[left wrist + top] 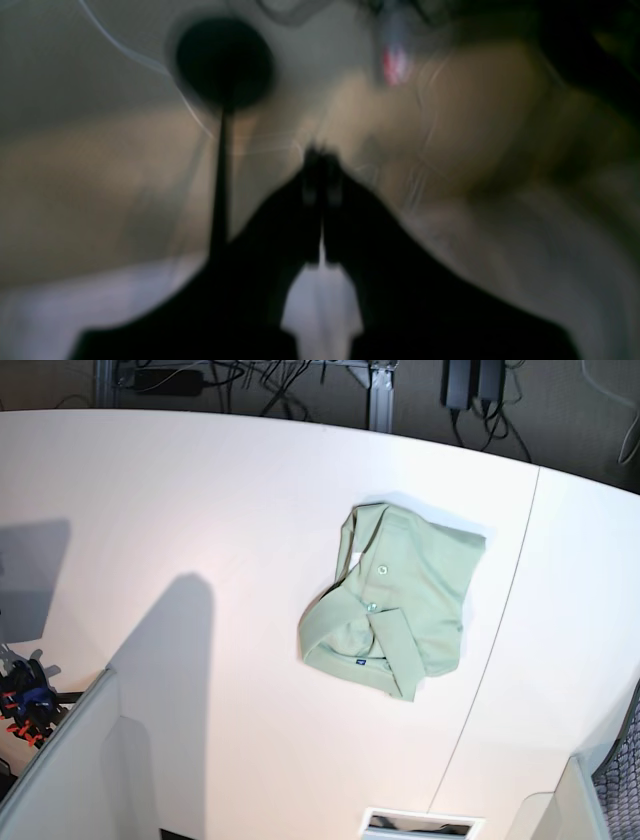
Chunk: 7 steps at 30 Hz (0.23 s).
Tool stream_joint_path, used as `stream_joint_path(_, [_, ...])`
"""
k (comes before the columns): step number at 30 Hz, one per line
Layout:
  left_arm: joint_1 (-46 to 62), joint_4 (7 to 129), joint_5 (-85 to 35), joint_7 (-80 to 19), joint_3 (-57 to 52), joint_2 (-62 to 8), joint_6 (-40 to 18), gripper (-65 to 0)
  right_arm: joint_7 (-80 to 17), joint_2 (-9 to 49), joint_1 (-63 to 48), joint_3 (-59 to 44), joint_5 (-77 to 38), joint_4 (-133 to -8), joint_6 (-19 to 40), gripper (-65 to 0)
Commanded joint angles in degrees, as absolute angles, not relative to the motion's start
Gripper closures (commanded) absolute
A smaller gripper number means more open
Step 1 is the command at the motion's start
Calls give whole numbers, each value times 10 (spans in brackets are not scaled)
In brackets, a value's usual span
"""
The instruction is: Fold the T-shirt properly
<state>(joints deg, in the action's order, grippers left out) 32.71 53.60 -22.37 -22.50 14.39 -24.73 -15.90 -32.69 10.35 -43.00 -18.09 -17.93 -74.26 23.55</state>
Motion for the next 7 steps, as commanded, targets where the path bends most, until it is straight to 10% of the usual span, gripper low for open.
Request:
stream_joint_path(1, [311, 504, -213, -229, 154, -239, -144, 0, -325, 116, -410, -183, -182, -707, 233, 0])
stream_joint_path(7, [170, 309, -164, -179, 173, -152, -139, 0, -322, 132, -252, -182, -182, -496, 227, 0])
